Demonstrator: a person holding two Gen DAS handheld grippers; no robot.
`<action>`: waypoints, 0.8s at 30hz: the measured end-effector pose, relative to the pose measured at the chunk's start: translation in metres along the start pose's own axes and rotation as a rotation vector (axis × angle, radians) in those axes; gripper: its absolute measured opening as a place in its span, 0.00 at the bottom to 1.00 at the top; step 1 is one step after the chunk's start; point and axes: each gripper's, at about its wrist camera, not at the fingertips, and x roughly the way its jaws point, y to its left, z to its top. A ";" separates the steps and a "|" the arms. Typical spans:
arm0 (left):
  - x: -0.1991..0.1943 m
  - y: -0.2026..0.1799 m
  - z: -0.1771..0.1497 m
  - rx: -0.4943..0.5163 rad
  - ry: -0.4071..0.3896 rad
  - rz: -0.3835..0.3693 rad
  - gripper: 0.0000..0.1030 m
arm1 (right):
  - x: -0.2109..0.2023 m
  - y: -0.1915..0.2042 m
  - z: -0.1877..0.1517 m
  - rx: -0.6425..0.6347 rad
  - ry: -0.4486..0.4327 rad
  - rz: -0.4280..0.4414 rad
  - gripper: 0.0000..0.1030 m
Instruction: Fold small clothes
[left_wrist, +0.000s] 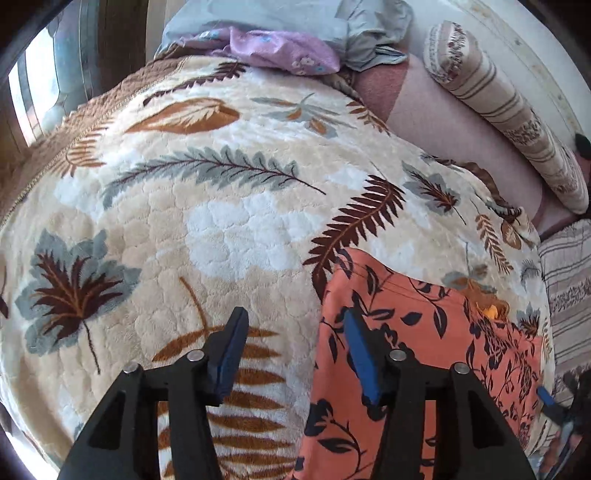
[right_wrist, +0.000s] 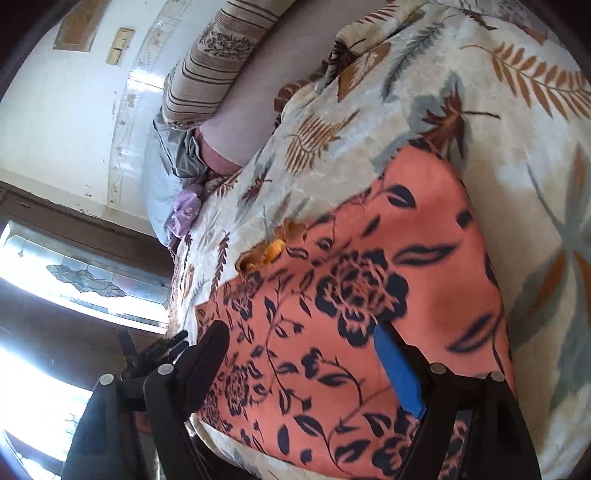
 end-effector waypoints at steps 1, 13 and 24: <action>-0.008 -0.006 -0.005 0.013 -0.022 0.006 0.63 | 0.012 -0.008 0.013 0.014 0.020 -0.027 0.83; -0.050 -0.044 -0.052 0.132 -0.060 0.037 0.67 | -0.031 0.013 -0.008 0.003 -0.078 -0.135 0.83; -0.067 -0.082 -0.080 0.206 -0.052 0.005 0.75 | -0.053 -0.024 -0.157 0.206 0.027 0.004 0.91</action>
